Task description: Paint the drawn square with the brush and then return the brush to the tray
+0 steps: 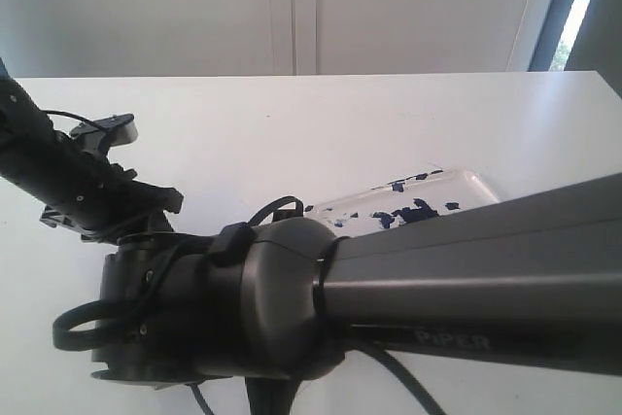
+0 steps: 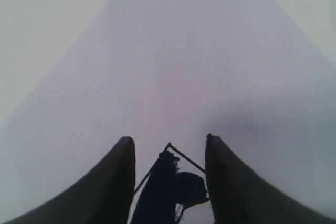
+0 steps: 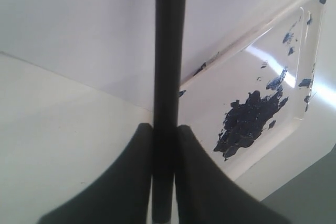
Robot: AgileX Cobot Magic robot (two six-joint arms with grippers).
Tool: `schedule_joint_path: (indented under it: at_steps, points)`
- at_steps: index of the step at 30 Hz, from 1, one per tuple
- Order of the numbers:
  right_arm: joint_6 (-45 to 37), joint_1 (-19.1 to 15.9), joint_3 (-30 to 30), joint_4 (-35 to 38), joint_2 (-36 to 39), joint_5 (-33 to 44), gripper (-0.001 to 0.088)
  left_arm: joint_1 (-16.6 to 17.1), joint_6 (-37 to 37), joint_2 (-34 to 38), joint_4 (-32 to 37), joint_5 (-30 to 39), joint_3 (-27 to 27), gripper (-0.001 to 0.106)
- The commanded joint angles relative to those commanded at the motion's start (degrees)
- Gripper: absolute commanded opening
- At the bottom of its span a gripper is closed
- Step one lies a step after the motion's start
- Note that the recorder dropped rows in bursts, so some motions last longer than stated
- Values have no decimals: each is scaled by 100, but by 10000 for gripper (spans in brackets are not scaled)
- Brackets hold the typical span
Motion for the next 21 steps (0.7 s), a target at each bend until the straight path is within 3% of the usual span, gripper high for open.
schedule_joint_path:
  at_steps: [6, 16, 21]
  points:
    - [-52, 39, 0, -2, 0, 0, 0, 0, -174, 231, 585, 191, -180, 479]
    - [-64, 176, 0, -10, 0, 0, 0, -26, -2637, 390, 3314, 1154, -700, 479]
    - [-64, 164, 0, -250, 0, 0, 0, -26, -3291, 390, 3897, 1513, -737, 479]
